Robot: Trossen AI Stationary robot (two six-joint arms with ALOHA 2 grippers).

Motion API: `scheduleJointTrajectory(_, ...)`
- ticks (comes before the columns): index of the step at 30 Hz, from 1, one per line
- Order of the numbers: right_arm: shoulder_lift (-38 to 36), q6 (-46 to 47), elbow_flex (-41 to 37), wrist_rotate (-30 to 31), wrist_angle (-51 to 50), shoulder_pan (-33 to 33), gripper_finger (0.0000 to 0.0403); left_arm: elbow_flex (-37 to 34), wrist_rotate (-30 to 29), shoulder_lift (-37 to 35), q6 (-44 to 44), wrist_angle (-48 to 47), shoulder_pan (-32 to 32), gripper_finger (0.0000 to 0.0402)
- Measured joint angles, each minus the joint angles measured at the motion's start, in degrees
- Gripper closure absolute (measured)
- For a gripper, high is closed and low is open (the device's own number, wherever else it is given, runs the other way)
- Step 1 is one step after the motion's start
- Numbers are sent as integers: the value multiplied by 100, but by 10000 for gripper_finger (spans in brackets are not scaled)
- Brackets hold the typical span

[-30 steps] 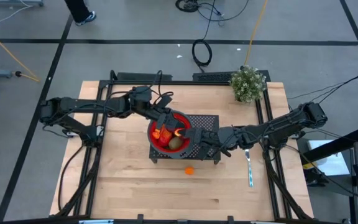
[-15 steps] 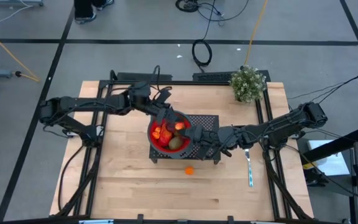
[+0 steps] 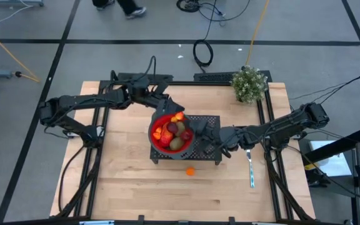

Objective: Pick & Place Fruit
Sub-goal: Put the peach into the red colander on the shelf

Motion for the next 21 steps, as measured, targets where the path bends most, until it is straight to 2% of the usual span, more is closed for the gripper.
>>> scheduleJointTrajectory(3, 0, 221, 0, 508, 80, 0, 258, -2, -15, -93, 84, -53, -6, 401)
scheduleJointTrajectory(7, 0, 635, 0, 821, 85, 0, 274, -2, -88, -247, 203, -117, -4, 401)
scheduleJointTrajectory(13, 0, 1252, 0, 1425, 86, 0, 308, 0, -496, -617, 666, -370, -116, 401)
scheduleJointTrajectory(21, -1, 1738, 0, 1595, 81, -6, 368, 2, -1220, -1014, 1258, -1005, -542, 401)
